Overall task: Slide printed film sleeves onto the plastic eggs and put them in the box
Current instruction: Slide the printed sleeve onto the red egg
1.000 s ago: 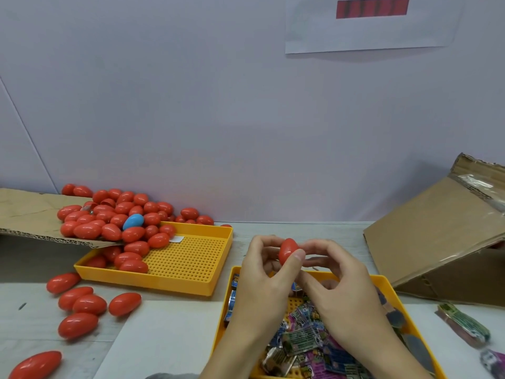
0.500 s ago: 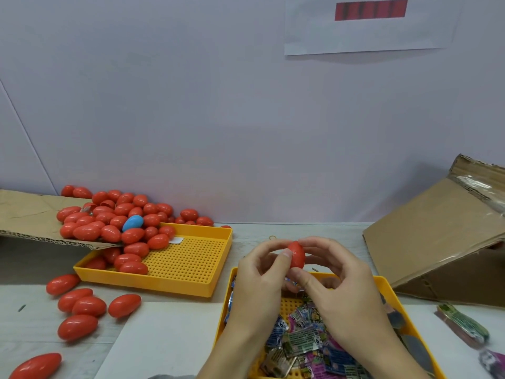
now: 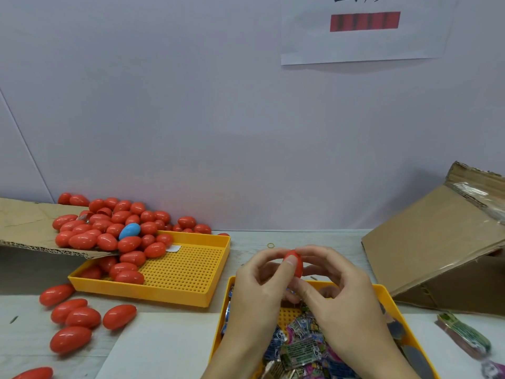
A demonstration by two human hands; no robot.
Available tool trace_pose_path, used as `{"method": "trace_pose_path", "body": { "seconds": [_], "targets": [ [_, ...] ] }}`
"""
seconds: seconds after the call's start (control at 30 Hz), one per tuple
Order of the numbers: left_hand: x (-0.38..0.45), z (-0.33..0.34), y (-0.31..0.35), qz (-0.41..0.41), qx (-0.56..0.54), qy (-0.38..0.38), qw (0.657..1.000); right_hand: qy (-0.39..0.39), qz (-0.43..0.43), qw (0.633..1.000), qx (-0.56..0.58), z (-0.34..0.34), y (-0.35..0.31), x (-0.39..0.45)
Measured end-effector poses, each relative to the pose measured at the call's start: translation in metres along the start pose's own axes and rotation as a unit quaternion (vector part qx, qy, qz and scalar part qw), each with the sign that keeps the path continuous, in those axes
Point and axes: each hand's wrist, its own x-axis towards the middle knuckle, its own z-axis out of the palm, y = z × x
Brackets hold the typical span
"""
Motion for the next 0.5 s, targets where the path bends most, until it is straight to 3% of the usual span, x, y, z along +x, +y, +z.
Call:
{"method": "trace_pose_path", "body": {
  "seconds": [0.2, 0.5],
  "targets": [
    [0.0006, 0.0006, -0.0009, -0.007, 0.000, -0.015, 1.000, -0.001, 0.001, 1.000, -0.014, 0.0001, -0.0021, -0.0002],
    [0.0014, -0.0007, 0.0033, -0.098, -0.179, -0.020, 0.979, 0.008, 0.015, 0.999, -0.040, 0.0012, -0.0046, -0.0018]
  ]
}}
